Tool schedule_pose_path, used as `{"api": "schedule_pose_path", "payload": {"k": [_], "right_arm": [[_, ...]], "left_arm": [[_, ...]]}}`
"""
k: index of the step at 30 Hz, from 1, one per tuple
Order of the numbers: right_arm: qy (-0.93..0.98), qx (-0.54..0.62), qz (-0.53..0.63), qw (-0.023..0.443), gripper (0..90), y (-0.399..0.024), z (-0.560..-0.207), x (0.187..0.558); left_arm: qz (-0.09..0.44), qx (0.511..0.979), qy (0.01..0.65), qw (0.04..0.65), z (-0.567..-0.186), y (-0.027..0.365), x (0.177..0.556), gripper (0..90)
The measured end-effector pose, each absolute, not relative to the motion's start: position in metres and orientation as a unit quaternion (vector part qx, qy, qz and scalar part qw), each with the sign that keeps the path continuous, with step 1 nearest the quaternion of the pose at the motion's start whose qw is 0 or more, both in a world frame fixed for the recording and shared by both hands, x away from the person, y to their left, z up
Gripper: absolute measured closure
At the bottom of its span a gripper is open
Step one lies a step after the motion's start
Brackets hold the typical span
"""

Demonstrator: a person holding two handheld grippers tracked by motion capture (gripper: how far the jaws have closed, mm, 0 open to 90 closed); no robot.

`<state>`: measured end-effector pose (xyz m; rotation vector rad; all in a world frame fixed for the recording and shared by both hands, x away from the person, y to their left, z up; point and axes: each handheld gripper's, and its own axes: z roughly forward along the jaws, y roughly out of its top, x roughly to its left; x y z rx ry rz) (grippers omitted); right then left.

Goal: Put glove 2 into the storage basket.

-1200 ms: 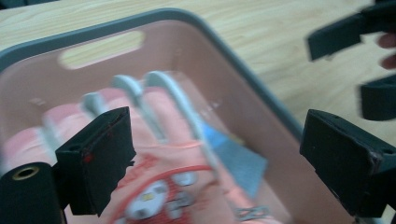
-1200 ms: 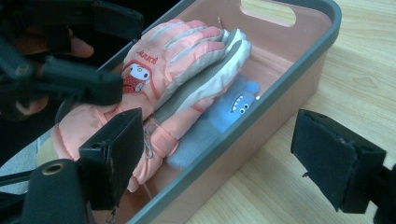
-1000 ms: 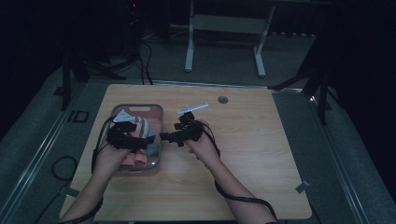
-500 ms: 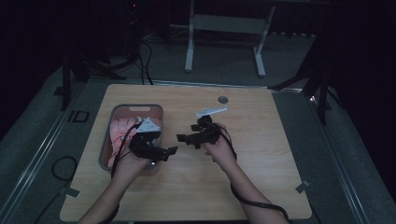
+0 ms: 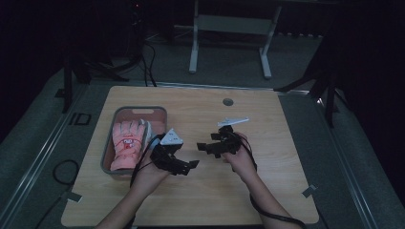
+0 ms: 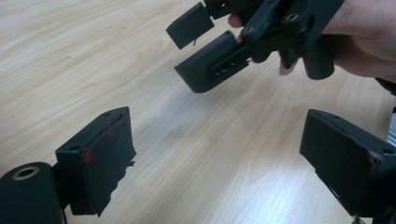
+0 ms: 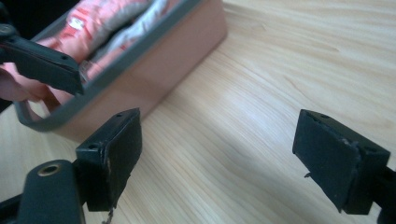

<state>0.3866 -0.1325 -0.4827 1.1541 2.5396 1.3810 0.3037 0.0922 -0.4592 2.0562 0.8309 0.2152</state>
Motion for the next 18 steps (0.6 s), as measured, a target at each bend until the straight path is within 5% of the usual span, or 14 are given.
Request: {"api": "schedule_pose_path", "payload": {"k": [18], "right_arm": [[0.819, 0.373, 0.435, 0.014, 14.4, -0.169, -0.523, 0.372]], "left_arm": [[0.061, 0.855, 0.28, 0.432, -0.492, 0.047, 0.291, 9.9]]}}
